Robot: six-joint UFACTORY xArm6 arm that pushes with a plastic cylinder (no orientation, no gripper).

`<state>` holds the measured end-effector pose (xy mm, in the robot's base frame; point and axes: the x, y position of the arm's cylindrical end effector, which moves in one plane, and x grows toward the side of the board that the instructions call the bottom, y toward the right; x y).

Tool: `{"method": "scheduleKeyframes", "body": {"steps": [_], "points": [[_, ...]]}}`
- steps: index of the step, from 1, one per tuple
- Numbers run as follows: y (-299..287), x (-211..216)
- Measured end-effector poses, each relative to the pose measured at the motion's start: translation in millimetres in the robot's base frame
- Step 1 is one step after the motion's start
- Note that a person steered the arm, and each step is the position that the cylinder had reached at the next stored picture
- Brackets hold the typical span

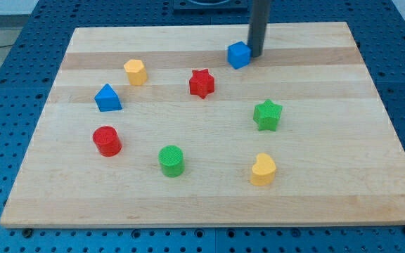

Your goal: Place the blue triangle below the yellow hexagon

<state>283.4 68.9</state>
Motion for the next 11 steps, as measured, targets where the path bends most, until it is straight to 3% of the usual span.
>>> {"method": "scheduleKeyframes", "body": {"steps": [2, 3, 4, 6, 8, 11], "points": [[1.7, 37.0], [0.3, 95.1], [-64.0, 133.4], [-183.3, 168.5], [-291.5, 156.3], [-194.7, 117.6]]}}
